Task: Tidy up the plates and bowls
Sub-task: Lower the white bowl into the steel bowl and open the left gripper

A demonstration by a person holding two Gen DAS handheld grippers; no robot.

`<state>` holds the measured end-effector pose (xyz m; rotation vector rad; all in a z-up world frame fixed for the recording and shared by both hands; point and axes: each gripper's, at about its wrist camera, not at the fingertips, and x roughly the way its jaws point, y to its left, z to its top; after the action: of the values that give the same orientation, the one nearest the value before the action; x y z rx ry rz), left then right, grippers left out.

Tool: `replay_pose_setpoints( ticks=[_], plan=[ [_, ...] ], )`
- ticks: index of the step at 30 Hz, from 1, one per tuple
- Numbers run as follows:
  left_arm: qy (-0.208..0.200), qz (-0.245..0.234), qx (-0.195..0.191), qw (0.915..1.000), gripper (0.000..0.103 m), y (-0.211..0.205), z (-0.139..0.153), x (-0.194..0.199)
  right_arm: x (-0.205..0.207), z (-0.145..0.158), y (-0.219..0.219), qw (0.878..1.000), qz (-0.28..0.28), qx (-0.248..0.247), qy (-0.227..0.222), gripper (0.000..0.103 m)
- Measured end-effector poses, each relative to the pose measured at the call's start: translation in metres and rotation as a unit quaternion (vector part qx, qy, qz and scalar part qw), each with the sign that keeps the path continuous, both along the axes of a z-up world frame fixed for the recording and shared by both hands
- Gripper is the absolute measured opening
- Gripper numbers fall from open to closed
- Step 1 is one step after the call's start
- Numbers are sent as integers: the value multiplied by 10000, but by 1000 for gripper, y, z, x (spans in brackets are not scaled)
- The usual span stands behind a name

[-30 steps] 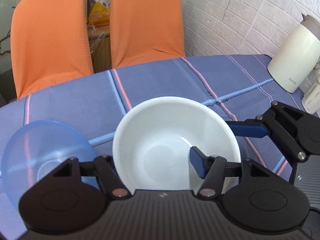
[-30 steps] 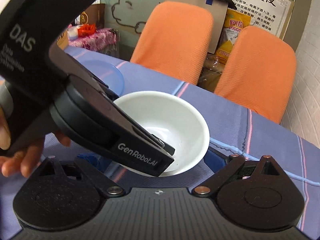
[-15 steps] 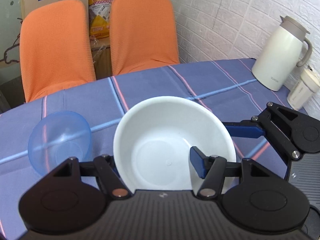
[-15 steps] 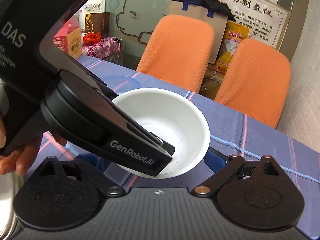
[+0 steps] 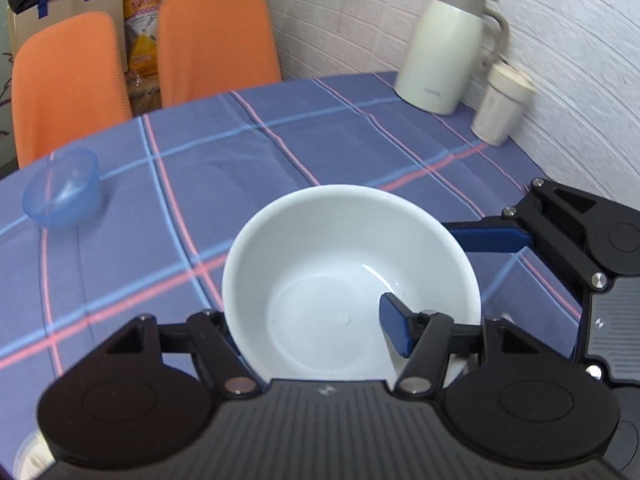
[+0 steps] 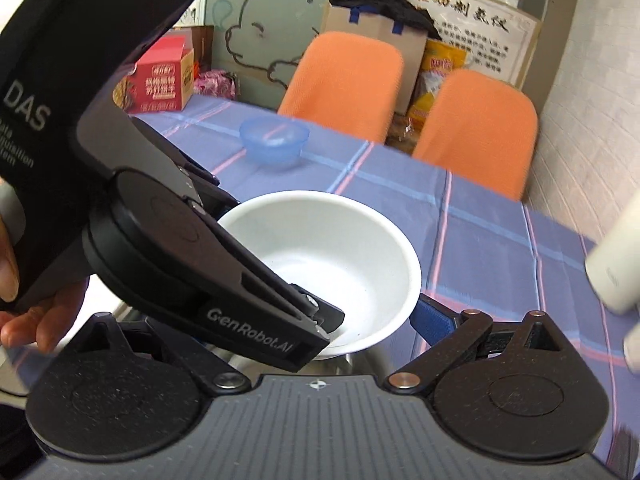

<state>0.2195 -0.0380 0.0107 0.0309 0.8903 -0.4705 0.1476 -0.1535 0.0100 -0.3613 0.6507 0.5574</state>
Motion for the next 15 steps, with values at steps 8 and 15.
replay_pose_setpoints(
  ticks=[8, 15],
  plan=[
    [205, -116, -4, 9997, 66, -12, -25, -27, -22, -24, -12, 9993, -116, 156, 326, 87],
    [86, -178, -17, 9998, 83, -4, -23, -38, -35, -32, -23, 9991, -174, 112, 377, 85]
  ],
)
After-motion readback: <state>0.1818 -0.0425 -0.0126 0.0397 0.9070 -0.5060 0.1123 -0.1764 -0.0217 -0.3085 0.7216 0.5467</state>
